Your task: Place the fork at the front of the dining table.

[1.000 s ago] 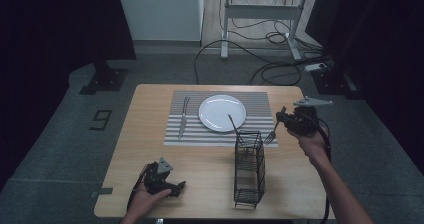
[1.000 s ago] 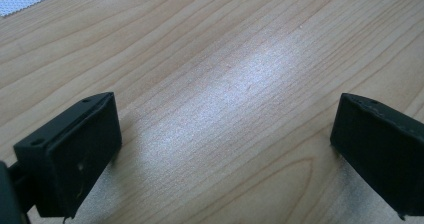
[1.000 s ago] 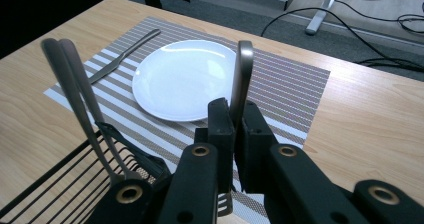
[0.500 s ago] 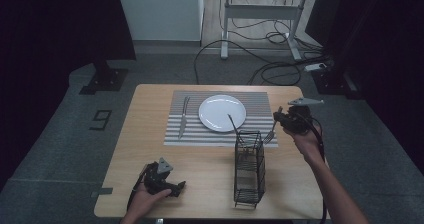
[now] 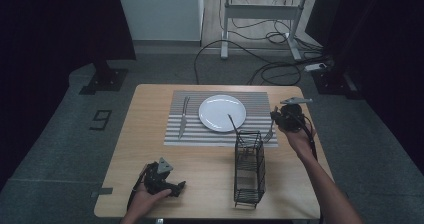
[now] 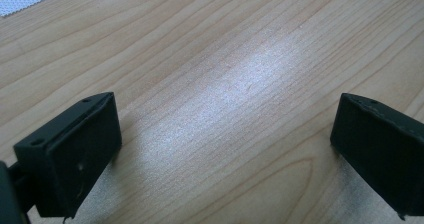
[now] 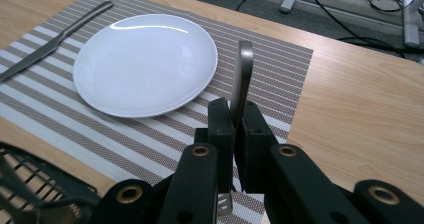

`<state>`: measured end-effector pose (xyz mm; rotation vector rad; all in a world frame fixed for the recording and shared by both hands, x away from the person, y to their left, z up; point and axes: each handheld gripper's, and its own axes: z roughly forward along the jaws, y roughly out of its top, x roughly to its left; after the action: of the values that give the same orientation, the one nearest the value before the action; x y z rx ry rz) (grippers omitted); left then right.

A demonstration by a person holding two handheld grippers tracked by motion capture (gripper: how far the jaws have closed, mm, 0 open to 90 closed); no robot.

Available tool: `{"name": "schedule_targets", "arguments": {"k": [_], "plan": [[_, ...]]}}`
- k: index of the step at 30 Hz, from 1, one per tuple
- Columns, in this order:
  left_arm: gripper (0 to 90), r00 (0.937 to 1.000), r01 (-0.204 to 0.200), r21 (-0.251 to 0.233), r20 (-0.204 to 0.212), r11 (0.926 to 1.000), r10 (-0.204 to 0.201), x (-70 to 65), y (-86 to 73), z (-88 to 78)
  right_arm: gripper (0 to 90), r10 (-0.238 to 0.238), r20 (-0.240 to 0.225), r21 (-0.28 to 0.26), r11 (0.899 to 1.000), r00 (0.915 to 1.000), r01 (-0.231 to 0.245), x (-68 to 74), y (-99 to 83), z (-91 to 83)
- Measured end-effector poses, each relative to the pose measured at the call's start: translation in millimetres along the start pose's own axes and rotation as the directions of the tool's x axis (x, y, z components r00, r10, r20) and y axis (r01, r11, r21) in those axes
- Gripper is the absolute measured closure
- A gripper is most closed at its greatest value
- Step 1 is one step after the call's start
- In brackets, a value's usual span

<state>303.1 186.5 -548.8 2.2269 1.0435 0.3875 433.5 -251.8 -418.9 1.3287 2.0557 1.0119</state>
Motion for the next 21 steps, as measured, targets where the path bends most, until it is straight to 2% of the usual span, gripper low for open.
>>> {"name": "schedule_targets", "arguments": {"k": [9,21], "plan": [[0.0,1.0,0.0,0.0,-0.001,1.0,0.0,-0.1,0.0,0.0,85.9,0.0,0.01,0.005,1.0,1.0,0.0,2.2,0.1,14.6],[0.0,1.0,0.0,0.0,0.0,1.0,0.0,0.0,0.0,0.0,85.9,-0.002,0.028,0.011,1.0,0.9996,0.002,5.3,9.4,25.7]]}}
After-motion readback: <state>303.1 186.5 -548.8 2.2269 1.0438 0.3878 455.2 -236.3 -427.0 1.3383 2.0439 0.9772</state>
